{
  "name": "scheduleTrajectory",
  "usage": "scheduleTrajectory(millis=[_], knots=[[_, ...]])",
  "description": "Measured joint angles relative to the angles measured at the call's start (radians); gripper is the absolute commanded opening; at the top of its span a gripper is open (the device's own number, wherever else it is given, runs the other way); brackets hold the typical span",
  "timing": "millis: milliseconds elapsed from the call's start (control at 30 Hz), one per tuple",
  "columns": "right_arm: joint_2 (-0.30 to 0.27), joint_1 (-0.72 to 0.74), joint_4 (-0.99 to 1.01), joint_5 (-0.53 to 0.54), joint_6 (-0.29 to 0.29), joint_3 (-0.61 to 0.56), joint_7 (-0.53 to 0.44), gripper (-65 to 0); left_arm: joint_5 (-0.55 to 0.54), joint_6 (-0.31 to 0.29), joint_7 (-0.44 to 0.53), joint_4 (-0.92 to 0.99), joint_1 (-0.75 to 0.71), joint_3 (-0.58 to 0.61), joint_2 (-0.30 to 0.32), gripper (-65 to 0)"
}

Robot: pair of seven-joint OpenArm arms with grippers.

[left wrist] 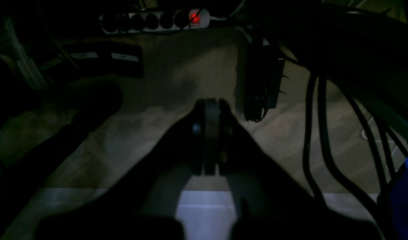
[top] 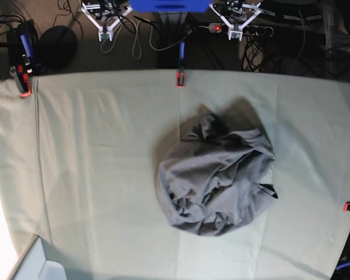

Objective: Layout the t-shirt on the table in an organized manner, then fold the t-shirt properly

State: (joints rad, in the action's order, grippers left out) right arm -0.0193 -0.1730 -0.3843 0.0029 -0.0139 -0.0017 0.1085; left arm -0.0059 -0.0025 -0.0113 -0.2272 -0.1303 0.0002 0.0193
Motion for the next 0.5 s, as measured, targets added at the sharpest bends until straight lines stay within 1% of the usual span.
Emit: scheduleTrajectory(millis=[267, 367, 433, 500], knots=[[0.0, -0.019, -0.021, 0.0, 0.0, -0.001, 0.0, -65.0, 0.0, 0.0, 0.008, -0.014, -0.018, 0.0, 0.0, -65.0], [0.0, -0.098, -0.156, -0.005, 0.0, -0.001, -0.019, -65.0, -0.003, 0.0, 0.001, -0.059, -0.057, 0.0, 0.0, -65.0], [0.0, -0.175, -0.296, -0.006, 0.002, -0.001, 0.001, -65.0, -0.054, 0.002, -0.006, -0.15, -0.12, 0.0, 0.004, -65.0], [0.003, -0.27, -0.459, -0.008, 0.007, -0.001, -0.01, -65.0, -0.131, -0.005, 0.002, -0.303, -0.22, 0.006, 0.029, -65.0]])
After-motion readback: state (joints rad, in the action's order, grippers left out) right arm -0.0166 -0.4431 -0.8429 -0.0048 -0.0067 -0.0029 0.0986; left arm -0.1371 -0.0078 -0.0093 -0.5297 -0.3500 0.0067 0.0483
